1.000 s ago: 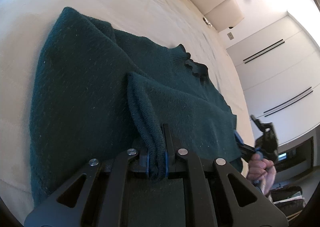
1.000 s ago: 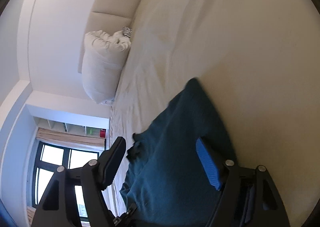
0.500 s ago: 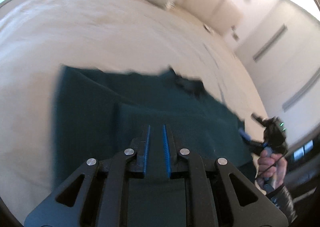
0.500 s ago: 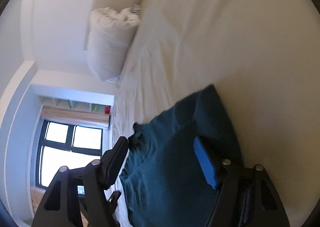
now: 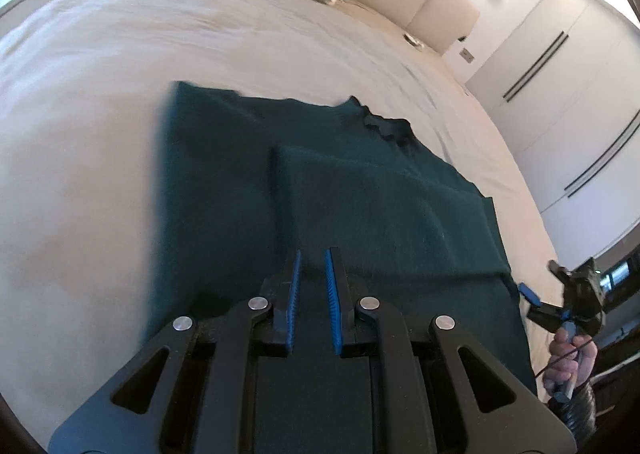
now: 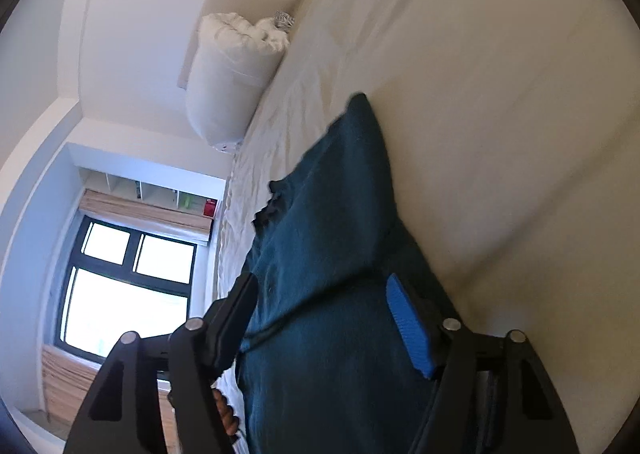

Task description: Fold small clothes

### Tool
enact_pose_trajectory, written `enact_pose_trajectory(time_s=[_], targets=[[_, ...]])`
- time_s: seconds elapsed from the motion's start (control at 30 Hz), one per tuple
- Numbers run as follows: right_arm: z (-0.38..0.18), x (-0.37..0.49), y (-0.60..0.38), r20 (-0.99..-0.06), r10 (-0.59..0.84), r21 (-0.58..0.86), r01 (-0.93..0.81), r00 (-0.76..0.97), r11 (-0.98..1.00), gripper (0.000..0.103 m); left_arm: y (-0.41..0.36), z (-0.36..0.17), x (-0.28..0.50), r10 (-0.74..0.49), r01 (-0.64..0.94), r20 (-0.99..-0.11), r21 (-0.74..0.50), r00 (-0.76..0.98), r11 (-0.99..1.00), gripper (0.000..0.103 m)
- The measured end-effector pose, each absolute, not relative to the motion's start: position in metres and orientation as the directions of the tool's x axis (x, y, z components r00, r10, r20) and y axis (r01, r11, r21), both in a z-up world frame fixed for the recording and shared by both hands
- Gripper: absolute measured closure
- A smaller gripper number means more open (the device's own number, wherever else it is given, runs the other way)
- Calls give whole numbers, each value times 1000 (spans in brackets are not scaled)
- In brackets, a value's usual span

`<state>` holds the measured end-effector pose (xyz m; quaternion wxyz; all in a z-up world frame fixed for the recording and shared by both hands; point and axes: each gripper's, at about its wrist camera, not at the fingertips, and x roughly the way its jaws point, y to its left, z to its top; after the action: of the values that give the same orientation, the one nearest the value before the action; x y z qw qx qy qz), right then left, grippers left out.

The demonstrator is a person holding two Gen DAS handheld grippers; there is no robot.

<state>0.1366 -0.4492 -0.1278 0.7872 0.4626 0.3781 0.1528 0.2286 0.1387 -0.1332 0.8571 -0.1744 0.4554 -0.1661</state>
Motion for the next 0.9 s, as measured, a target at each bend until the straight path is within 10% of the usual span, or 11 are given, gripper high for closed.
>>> enact_pose_trajectory(time_s=[0.17, 0.23, 0.9], targets=[[-100, 89, -432, -524, 557, 760, 60, 644, 647, 27, 174, -126, 153, -448, 86, -716, -481, 536, 872, 69], [-98, 67, -425, -553, 544, 733, 57, 632, 678, 27, 190, -125, 121, -446, 62, -716, -494, 537, 867, 27], [-127, -52, -440, -698, 483, 634, 142, 528, 760, 27, 219, -160, -55, -505, 52, -789, -522, 350, 851, 27]])
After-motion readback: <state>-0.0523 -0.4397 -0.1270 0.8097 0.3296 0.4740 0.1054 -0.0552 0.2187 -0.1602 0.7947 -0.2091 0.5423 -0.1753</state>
